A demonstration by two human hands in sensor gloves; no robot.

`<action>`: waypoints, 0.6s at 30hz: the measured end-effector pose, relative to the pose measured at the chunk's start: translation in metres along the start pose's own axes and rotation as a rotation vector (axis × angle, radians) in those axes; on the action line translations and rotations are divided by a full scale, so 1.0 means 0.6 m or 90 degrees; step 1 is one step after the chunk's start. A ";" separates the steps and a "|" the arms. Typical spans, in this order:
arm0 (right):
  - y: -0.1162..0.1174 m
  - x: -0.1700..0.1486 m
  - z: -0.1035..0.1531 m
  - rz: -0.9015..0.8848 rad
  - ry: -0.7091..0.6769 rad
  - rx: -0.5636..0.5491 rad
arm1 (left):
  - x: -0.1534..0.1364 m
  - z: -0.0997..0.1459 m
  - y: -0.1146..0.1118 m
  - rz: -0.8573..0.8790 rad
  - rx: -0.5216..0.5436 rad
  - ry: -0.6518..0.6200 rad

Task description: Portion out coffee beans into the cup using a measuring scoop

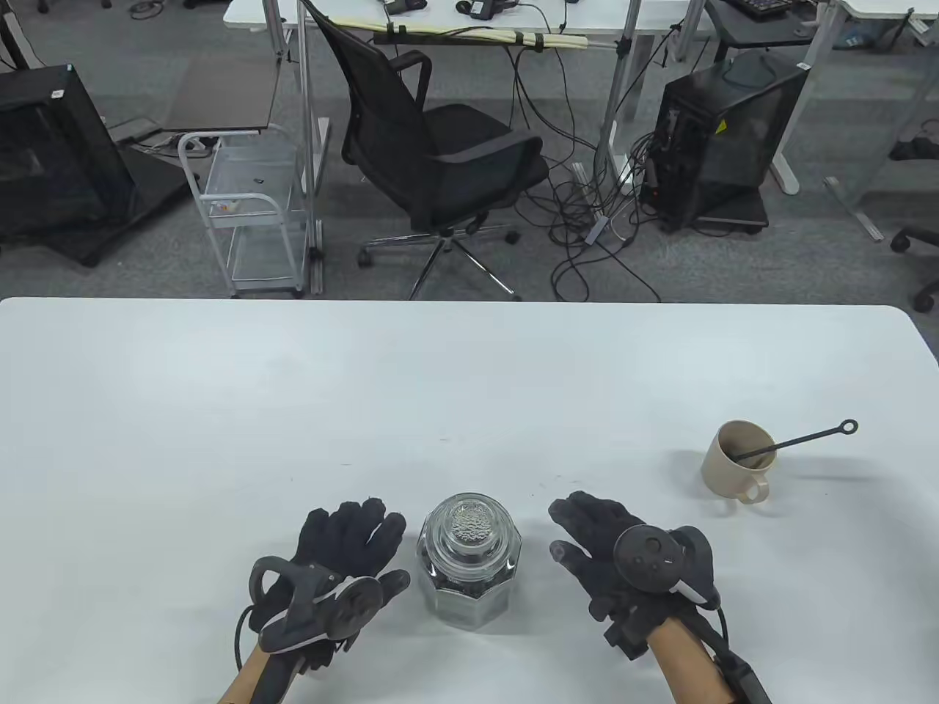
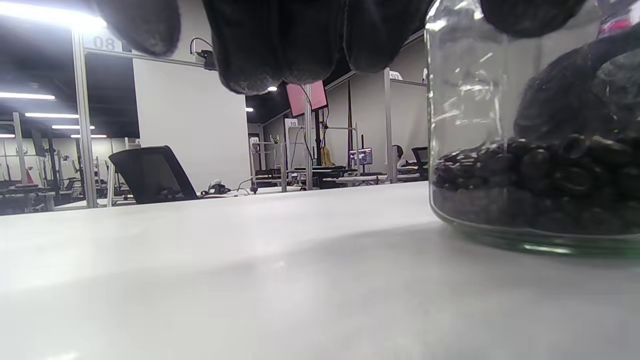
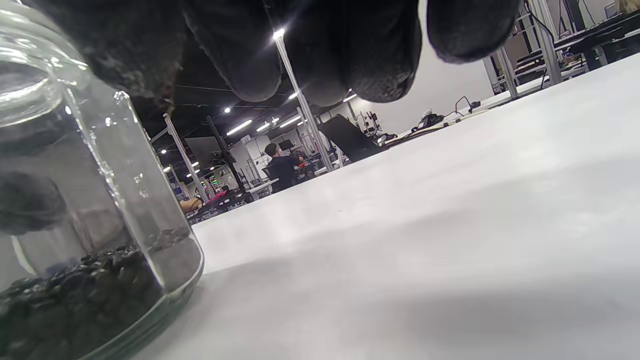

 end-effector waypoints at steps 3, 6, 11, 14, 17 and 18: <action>0.003 0.002 0.000 0.010 0.000 0.010 | -0.002 -0.001 -0.002 0.001 -0.004 0.004; 0.005 0.009 0.000 0.013 -0.009 0.009 | -0.002 0.001 0.002 -0.009 -0.002 0.006; 0.011 0.014 -0.001 0.013 -0.015 0.026 | -0.001 0.005 0.024 -0.016 0.020 0.008; 0.013 0.015 -0.001 0.011 -0.016 0.035 | 0.001 0.011 0.056 -0.004 0.052 -0.006; 0.019 0.013 -0.002 0.013 -0.014 0.046 | 0.005 0.012 0.090 0.065 0.085 -0.035; 0.021 0.012 -0.002 0.014 -0.013 0.050 | 0.009 0.009 0.104 0.100 0.103 -0.050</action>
Point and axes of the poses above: the tracker on the back of each hand, its own x axis roughly to the thumb side, its own z axis roughly from the fingertips to the wrist, y = z × x, the point moved 5 cm from there along -z, roughly from the wrist to the fingertips, and after that the axes turned 2 degrees about -x, right-handed, at the moved point
